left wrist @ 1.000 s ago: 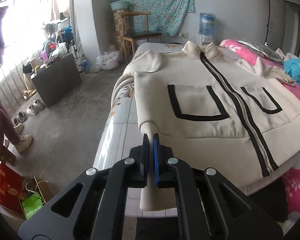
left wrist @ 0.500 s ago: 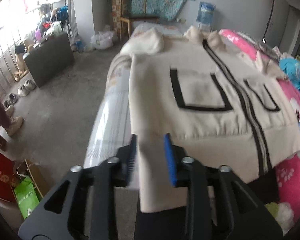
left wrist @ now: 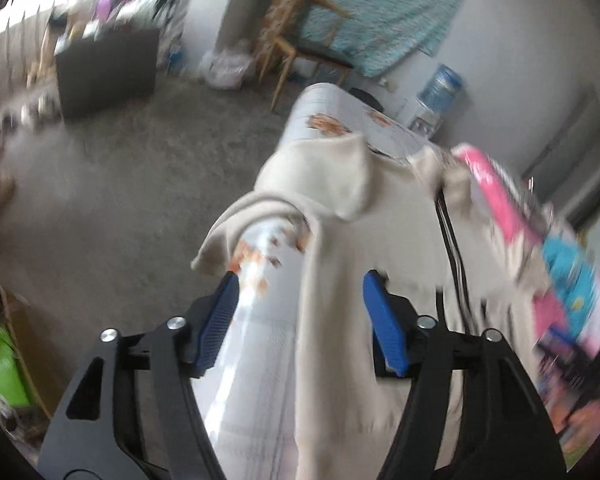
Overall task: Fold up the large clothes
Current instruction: 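Lift the sleeve with the left tool and swing it across the jacket front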
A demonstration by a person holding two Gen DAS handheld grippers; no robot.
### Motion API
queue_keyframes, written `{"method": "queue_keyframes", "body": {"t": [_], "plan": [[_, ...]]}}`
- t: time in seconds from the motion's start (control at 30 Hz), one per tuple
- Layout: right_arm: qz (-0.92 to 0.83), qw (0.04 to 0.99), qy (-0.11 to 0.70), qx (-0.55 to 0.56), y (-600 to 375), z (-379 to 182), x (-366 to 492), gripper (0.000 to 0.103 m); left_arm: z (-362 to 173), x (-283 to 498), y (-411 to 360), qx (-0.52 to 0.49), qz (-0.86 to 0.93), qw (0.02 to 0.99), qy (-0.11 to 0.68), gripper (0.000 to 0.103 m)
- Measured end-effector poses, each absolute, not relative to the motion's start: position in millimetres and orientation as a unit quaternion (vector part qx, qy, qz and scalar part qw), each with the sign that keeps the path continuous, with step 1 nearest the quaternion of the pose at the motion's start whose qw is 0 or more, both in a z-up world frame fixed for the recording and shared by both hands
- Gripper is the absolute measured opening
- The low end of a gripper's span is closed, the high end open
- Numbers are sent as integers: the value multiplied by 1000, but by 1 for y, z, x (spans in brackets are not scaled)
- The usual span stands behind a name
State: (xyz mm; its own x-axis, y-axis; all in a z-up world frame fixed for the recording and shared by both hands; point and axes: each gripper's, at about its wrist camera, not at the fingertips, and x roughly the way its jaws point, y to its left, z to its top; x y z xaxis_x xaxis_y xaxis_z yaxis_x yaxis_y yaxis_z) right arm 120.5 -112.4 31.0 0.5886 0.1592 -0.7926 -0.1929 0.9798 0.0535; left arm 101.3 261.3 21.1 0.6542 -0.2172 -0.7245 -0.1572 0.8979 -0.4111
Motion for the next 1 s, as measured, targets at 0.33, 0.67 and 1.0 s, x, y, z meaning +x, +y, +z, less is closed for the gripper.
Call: {"method": "queue_keyframes", "body": {"t": [0.33,0.67,1.0], "plan": [[132,849,510,-34,-53,-20,181,94,-131,217,386,-562,-31,666,489,62],[116,825,551,-54,-18,-52,213,94,-298,254,398,-742,-44,485,462,64],[108,828,542,-98,12,-57,224,94,-377,285,393,-781,-33,412,467,65]]}}
